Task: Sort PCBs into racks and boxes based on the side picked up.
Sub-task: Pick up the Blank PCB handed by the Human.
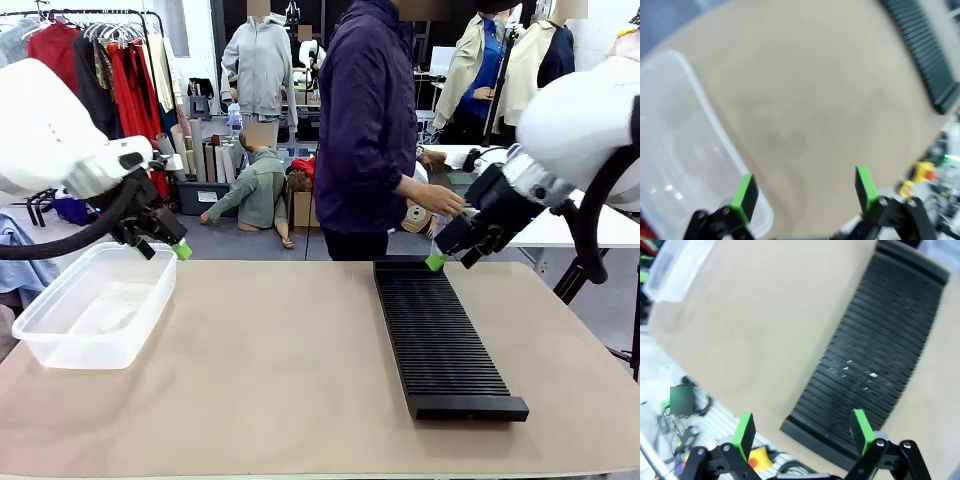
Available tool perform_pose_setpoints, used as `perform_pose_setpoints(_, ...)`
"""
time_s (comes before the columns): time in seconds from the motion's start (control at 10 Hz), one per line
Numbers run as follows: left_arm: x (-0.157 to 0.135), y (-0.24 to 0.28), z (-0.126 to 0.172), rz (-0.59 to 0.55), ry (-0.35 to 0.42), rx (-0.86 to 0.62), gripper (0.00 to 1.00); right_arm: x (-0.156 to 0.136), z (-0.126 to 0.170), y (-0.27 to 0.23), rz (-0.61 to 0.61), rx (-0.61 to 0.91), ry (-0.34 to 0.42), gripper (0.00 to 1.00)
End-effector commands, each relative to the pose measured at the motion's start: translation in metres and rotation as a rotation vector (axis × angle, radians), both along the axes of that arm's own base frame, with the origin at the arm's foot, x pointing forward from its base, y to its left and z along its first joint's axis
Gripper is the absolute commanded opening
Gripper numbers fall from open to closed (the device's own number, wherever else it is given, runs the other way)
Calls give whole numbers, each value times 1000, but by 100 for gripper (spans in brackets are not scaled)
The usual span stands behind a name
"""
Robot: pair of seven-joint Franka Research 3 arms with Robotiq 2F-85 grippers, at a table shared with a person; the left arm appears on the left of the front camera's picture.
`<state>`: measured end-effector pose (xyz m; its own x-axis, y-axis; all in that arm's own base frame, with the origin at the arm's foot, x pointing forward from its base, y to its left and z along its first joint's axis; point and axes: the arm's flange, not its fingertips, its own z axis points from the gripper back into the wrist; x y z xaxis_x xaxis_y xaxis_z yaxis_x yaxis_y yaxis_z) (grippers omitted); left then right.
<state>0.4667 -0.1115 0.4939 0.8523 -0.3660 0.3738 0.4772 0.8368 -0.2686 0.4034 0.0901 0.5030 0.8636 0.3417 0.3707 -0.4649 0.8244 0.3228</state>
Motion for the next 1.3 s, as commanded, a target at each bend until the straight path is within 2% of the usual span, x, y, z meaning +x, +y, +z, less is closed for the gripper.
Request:
perform_pose_setpoints(0.0,2,38,7,10,62,-162,100,1,6,-38,49,251,49,100)
perform_pose_setpoints(0.3,7,91,7,81,102,-431,100,0,-11,-90,58,574,46,100)
perform_pose_setpoints(0.5,9,119,8,37,122,-614,100,-12,-21,-126,56,752,4,100)
perform_pose_setpoints(0.7,13,139,8,29,112,-736,100,-23,-31,-154,88,911,-29,100)
perform_pose_setpoints(0.9,12,157,7,41,94,-830,100,-32,-40,-176,88,1013,-60,100)
perform_pose_setpoints(1.2,6,171,-1,60,82,-863,100,-43,-40,-186,90,1052,-91,100)
